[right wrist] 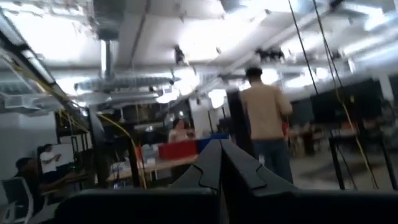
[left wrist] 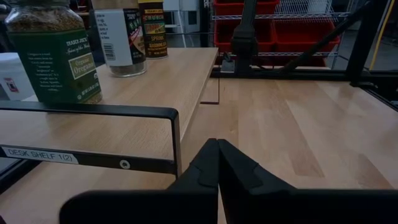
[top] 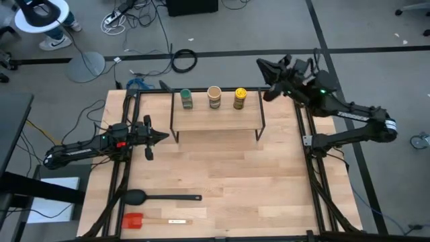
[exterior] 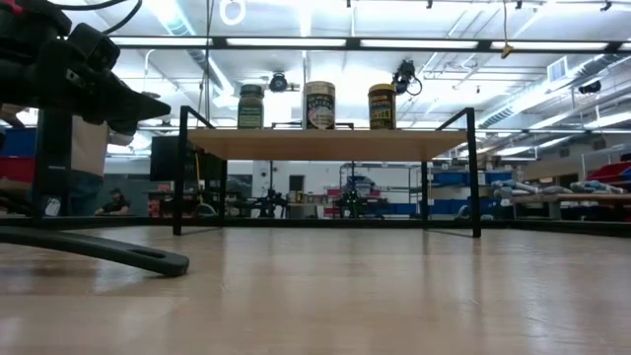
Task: Shelf spices
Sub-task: Remove the yellow seasoning bottle from the shelf
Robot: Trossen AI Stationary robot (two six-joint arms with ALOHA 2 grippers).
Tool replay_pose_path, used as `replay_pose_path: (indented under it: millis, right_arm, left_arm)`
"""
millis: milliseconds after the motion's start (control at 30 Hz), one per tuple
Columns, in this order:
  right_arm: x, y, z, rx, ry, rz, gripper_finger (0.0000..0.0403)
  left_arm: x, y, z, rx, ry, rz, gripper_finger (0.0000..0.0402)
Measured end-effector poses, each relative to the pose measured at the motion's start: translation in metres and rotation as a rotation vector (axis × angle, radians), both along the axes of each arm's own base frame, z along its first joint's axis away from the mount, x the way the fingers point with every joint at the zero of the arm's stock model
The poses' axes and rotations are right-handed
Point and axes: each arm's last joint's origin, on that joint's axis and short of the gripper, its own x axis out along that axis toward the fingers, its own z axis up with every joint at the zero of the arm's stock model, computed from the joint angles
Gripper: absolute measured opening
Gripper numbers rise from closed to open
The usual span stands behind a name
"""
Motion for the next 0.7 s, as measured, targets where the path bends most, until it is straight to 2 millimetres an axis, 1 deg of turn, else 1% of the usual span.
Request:
replay_pose_path:
  millis: [67,233,333,433,567,700]
  right_arm:
    - [0.009,-0.009,-0.004,0.021,0.062,0.022,0.0009]
    - [0.031,-0.033,-0.018,0.05,0.273,0.148,0.0009]
    - [0.039,-0.047,-0.022,0.072,0.339,0.171,0.0009]
    - [0.043,-0.059,-0.026,0.113,0.413,0.186,0.0009]
    - [0.042,-0.071,-0.03,0.18,0.525,0.199,0.0009]
    - [0.038,-0.077,-0.031,0.144,0.607,0.169,0.0009]
  left_arm:
    - [0.0,0.0,0.0,0.0,0.0,0.0,0.0005]
    - [0.0,0.0,0.0,0.0,-0.001,0.0,0.0005]
    - [0.0,0.0,0.0,0.0,-0.001,0.0,0.0005]
    - [0.0,0.0,0.0,0.0,-0.001,0.0,0.0005]
    - [0.0,0.0,0.0,0.0,-0.001,0.0,0.0005]
    - [0.0,0.0,0.0,0.0,-0.001,0.0,0.0005]
